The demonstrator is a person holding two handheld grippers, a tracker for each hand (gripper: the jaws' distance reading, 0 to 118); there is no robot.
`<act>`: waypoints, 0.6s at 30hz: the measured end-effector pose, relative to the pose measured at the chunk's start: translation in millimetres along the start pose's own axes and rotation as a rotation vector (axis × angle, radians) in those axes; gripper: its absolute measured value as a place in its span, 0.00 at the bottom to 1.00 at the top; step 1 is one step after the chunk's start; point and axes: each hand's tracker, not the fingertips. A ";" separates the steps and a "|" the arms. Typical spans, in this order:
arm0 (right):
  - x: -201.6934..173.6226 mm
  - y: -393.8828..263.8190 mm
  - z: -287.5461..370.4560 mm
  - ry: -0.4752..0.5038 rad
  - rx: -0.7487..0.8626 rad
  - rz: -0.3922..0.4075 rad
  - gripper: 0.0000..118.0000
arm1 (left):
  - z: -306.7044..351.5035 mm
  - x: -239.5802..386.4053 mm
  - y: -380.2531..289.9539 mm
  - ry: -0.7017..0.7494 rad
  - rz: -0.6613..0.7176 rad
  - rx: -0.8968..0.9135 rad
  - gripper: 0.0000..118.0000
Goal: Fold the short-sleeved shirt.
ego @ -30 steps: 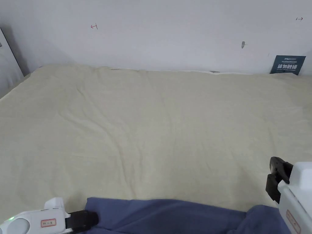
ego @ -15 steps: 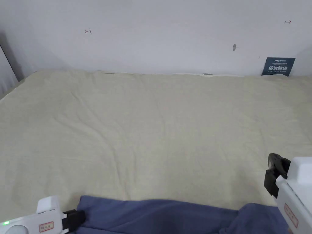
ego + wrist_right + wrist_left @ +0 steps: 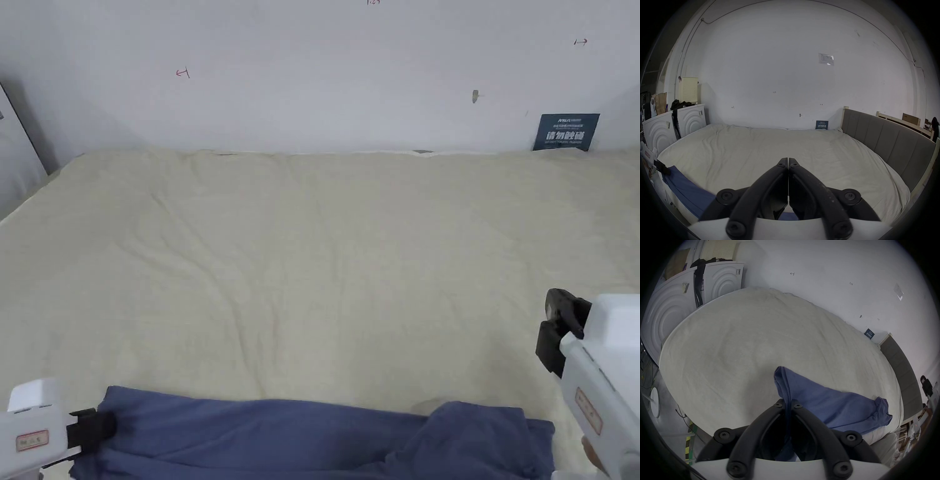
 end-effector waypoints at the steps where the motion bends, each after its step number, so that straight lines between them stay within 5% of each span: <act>1: 0.8 -0.1 1.6 0.002 0.001 -0.003 0.02 | 2.1 10.8 -0.1 -0.013 -0.015 0.006 0.05; 10: 13.1 -1.8 15.6 -0.009 0.023 -0.005 0.02 | -23.7 142.9 -9.8 -0.209 -0.217 -0.123 0.05; 18: 32.7 -2.4 27.7 -0.050 0.026 0.003 0.02 | -82.4 230.6 -45.4 -0.286 -0.250 -0.209 0.05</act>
